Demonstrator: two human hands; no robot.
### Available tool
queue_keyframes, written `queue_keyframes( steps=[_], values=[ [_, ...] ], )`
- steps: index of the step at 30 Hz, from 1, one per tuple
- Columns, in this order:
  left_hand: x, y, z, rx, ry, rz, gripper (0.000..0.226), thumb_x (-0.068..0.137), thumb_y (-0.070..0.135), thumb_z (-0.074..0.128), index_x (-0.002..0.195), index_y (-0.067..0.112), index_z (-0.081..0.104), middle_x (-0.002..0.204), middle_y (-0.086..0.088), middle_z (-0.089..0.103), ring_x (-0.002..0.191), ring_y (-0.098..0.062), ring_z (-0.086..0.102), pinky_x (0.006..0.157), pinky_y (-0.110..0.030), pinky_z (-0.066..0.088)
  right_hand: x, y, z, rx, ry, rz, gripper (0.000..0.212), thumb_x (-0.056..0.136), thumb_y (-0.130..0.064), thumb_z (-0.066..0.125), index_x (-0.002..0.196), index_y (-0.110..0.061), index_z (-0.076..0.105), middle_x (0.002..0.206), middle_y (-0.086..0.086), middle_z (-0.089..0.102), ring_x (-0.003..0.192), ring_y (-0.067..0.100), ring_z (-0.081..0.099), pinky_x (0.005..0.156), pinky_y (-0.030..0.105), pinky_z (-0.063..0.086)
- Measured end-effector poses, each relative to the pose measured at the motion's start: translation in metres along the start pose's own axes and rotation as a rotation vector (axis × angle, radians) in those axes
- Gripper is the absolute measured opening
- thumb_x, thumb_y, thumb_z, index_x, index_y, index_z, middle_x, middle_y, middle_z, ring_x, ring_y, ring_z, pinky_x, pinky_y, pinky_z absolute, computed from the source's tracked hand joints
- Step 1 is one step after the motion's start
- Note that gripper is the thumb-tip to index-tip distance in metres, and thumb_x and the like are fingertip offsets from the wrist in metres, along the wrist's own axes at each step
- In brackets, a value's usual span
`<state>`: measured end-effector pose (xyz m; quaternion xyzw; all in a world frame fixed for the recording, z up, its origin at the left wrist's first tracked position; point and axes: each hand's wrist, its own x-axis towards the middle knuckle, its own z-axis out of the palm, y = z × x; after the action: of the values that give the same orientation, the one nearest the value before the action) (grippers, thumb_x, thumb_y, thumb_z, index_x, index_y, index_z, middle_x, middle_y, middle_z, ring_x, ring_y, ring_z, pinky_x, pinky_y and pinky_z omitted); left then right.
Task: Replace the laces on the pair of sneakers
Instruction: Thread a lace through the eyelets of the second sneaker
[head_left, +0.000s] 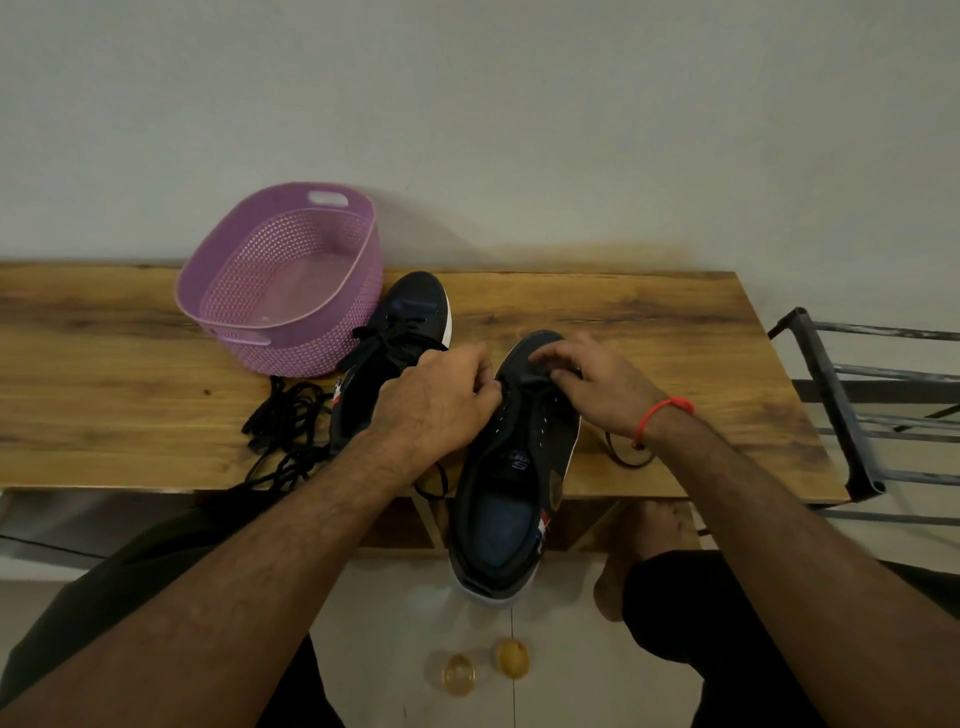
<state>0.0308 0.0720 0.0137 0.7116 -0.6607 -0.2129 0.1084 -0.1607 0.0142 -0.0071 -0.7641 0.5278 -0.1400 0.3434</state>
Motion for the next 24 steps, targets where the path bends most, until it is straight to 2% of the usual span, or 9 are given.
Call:
queue_keyframes(
  steps=[2, 4, 6, 9, 12, 14, 20, 23, 24],
  values=[
    [0.000, 0.001, -0.003, 0.012, 0.036, 0.005, 0.009, 0.098, 0.043, 0.055, 0.093, 0.036, 0.052, 0.106, 0.007, 0.062, 0.090, -0.014, 0.061, 0.072, -0.037, 0.052, -0.001, 0.003, 0.003, -0.027, -0.013, -0.011, 0.034, 0.104, -0.012, 0.044, 0.133, -0.020, 0.057, 0.131, -0.001, 0.047, 0.121, 0.010, 0.044, 0.103, 0.023, 0.038],
    [-0.001, 0.003, -0.003, -0.019, 0.048, 0.006, 0.009, 0.100, 0.039, 0.053, 0.095, 0.032, 0.051, 0.099, 0.005, 0.063, 0.084, -0.014, 0.062, 0.069, -0.037, 0.054, -0.001, 0.005, 0.004, -0.062, -0.016, -0.026, 0.034, 0.103, -0.014, 0.044, 0.135, -0.019, 0.056, 0.133, 0.000, 0.046, 0.122, 0.012, 0.044, 0.102, 0.023, 0.037],
    [-0.003, 0.006, -0.002, -0.114, 0.029, 0.000, 0.008, 0.102, 0.034, 0.049, 0.098, 0.026, 0.049, 0.093, 0.000, 0.065, 0.080, -0.018, 0.065, 0.071, -0.045, 0.058, 0.000, 0.007, 0.005, -0.089, -0.015, -0.039, 0.035, 0.103, -0.015, 0.045, 0.136, -0.019, 0.055, 0.132, 0.001, 0.046, 0.121, 0.013, 0.045, 0.102, 0.024, 0.038],
    [-0.005, 0.010, -0.002, -0.262, 0.018, -0.031, 0.010, 0.105, 0.029, 0.042, 0.105, 0.019, 0.045, 0.098, -0.005, 0.067, 0.082, -0.024, 0.068, 0.073, -0.053, 0.060, 0.001, 0.010, 0.007, -0.088, -0.010, -0.039, 0.034, 0.103, -0.018, 0.046, 0.136, -0.021, 0.055, 0.131, -0.001, 0.045, 0.118, 0.011, 0.045, 0.099, 0.024, 0.039],
    [-0.005, 0.009, -0.002, -0.383, 0.017, -0.085, 0.013, 0.107, 0.028, 0.038, 0.111, 0.016, 0.041, 0.103, -0.005, 0.070, 0.082, -0.023, 0.072, 0.072, -0.050, 0.062, 0.002, 0.012, 0.008, -0.087, -0.021, -0.033, 0.035, 0.103, -0.020, 0.046, 0.137, -0.022, 0.053, 0.133, -0.002, 0.044, 0.115, 0.007, 0.042, 0.097, 0.022, 0.037],
    [-0.004, 0.008, -0.001, -0.423, 0.015, -0.107, 0.015, 0.108, 0.028, 0.035, 0.112, 0.014, 0.040, 0.105, -0.005, 0.072, 0.081, -0.020, 0.073, 0.071, -0.043, 0.063, 0.002, 0.012, 0.008, -0.088, -0.026, -0.030, 0.035, 0.103, -0.020, 0.046, 0.138, -0.022, 0.053, 0.133, -0.002, 0.044, 0.115, 0.006, 0.041, 0.097, 0.022, 0.036],
    [-0.003, 0.003, -0.005, -0.362, -0.026, -0.044, 0.013, 0.107, 0.036, 0.043, 0.100, 0.026, 0.047, 0.098, 0.004, 0.073, 0.073, -0.012, 0.072, 0.063, -0.030, 0.061, 0.000, 0.011, 0.002, -0.055, 0.003, -0.027, 0.031, 0.103, -0.017, 0.047, 0.132, -0.020, 0.059, 0.129, 0.000, 0.050, 0.116, 0.011, 0.047, 0.099, 0.025, 0.040],
    [-0.004, 0.001, -0.013, -0.246, 0.026, -0.011, 0.016, 0.104, 0.043, 0.047, 0.098, 0.028, 0.049, 0.097, 0.002, 0.069, 0.063, -0.013, 0.071, 0.057, -0.028, 0.057, -0.001, 0.013, -0.006, -0.074, 0.076, 0.003, 0.027, 0.102, -0.014, 0.050, 0.123, -0.019, 0.066, 0.127, 0.001, 0.059, 0.114, 0.012, 0.051, 0.095, 0.024, 0.041],
    [-0.003, 0.000, -0.016, -0.182, 0.048, -0.010, 0.019, 0.103, 0.046, 0.048, 0.101, 0.027, 0.049, 0.099, -0.001, 0.067, 0.066, -0.015, 0.069, 0.058, -0.030, 0.055, -0.001, 0.014, -0.009, -0.068, 0.103, 0.015, 0.026, 0.102, -0.013, 0.051, 0.120, -0.018, 0.068, 0.126, 0.001, 0.062, 0.111, 0.009, 0.052, 0.092, 0.023, 0.041]
  ],
)
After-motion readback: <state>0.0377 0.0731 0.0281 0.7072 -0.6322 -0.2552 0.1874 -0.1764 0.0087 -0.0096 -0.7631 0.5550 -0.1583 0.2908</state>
